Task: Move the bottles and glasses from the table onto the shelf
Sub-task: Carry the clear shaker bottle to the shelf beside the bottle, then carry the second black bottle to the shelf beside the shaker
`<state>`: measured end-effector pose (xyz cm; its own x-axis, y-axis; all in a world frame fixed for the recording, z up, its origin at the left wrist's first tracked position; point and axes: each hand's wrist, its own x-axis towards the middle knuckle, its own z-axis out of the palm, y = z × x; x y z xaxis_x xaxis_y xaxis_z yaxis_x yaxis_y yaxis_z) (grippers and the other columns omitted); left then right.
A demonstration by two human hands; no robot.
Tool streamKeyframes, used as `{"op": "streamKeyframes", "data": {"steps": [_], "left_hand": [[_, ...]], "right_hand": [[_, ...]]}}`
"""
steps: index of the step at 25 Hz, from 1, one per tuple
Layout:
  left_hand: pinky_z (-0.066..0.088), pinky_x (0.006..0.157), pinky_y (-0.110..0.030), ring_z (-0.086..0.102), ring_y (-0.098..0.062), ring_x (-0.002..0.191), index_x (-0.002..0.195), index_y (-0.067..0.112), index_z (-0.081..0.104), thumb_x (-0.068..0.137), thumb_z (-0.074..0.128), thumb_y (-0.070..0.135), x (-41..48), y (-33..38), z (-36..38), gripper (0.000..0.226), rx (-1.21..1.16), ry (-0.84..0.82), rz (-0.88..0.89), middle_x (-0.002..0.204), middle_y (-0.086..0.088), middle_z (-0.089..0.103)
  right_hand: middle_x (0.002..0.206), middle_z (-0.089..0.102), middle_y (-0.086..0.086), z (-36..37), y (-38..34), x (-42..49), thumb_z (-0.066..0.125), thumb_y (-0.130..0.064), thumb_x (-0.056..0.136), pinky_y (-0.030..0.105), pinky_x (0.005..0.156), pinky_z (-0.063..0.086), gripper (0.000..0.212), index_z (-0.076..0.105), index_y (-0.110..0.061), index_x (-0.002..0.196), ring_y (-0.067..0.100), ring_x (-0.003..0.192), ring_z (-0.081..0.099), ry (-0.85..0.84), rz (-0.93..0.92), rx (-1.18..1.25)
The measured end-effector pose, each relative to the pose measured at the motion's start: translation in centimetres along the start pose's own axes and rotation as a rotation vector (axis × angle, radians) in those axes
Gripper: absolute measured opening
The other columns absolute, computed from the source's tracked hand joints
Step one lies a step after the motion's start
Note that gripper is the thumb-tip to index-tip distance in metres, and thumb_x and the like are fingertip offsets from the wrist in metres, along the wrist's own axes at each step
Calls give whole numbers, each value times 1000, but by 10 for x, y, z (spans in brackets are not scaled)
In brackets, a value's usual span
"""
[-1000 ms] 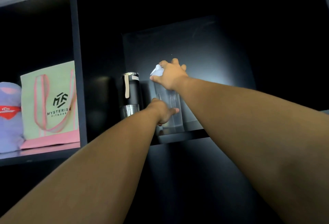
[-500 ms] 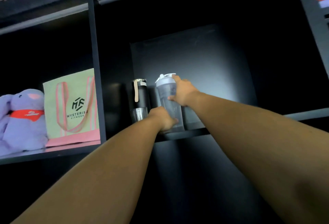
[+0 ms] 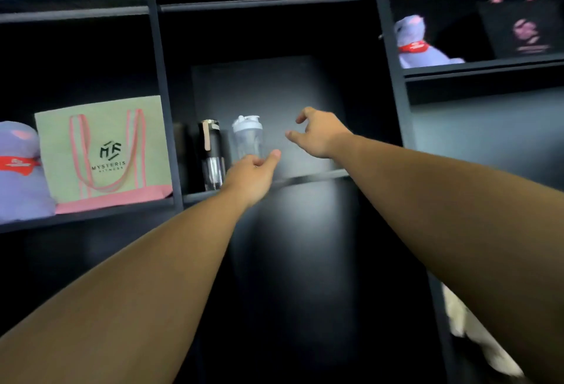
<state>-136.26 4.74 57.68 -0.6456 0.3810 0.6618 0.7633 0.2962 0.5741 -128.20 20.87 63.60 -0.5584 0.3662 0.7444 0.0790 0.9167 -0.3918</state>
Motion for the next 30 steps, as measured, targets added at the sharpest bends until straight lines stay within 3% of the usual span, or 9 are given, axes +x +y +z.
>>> {"op": "streamKeyframes", "data": {"steps": [4,8,13,20,22,24,26,27,30], "left_hand": [[46,84,-36,65,-25,100,100,20,68,88,39,79,-77,15,9,68,-189,-64,-19,105,0,74],[52,98,-44,70,-32,95,80,19,66,72,33,90,-138,48,22,80,-377,-172,-36,96,-5,77],[50,100,-43,69,-27,96,85,25,63,77,33,87,-207,118,61,70,-493,-335,5,90,11,72],[53,98,-47,71,-29,97,84,24,64,64,31,95,-333,250,151,81,-656,-631,45,94,6,75],[56,92,-43,72,-28,95,83,21,63,68,32,94,-373,294,175,80,-694,-704,58,96,-1,76],[56,67,-25,73,-17,73,79,19,61,83,38,84,-418,343,196,69,-752,-768,65,90,-6,75],[46,42,-17,65,-10,51,86,16,61,93,43,74,-459,388,217,62,-816,-811,64,83,-4,70],[44,41,-19,63,-14,53,91,15,62,91,43,77,-477,408,226,65,-833,-842,63,87,-4,71],[45,59,-30,65,-21,73,93,20,64,72,36,92,-548,466,261,80,-818,-945,59,103,-2,76]], "right_hand": [[105,66,-2,-54,8,-104,56,-58,91,34,83,53,42,61,-24,115,20,92,64,64,117,-63],[101,70,0,-136,37,-212,47,-63,94,37,88,50,42,62,-25,107,24,98,63,80,277,-204],[96,67,-3,-254,75,-342,46,-62,95,35,86,50,44,64,-24,106,25,99,64,217,478,-310],[92,69,-2,-396,104,-504,45,-63,95,31,78,47,46,66,-23,105,22,92,65,372,720,-433],[90,68,-3,-440,107,-552,44,-64,95,31,76,45,45,64,-25,102,22,92,64,407,775,-485],[93,70,-2,-485,110,-601,43,-65,94,33,81,49,44,64,-27,101,25,96,65,435,834,-546],[101,74,3,-526,113,-650,45,-62,94,34,83,51,44,67,-26,103,27,98,67,453,886,-605],[101,75,3,-543,115,-671,46,-61,94,33,81,51,42,67,-25,102,26,95,68,459,911,-614],[93,72,-1,-597,134,-746,47,-62,93,33,74,51,41,65,-26,100,22,86,67,450,1002,-645]]}}
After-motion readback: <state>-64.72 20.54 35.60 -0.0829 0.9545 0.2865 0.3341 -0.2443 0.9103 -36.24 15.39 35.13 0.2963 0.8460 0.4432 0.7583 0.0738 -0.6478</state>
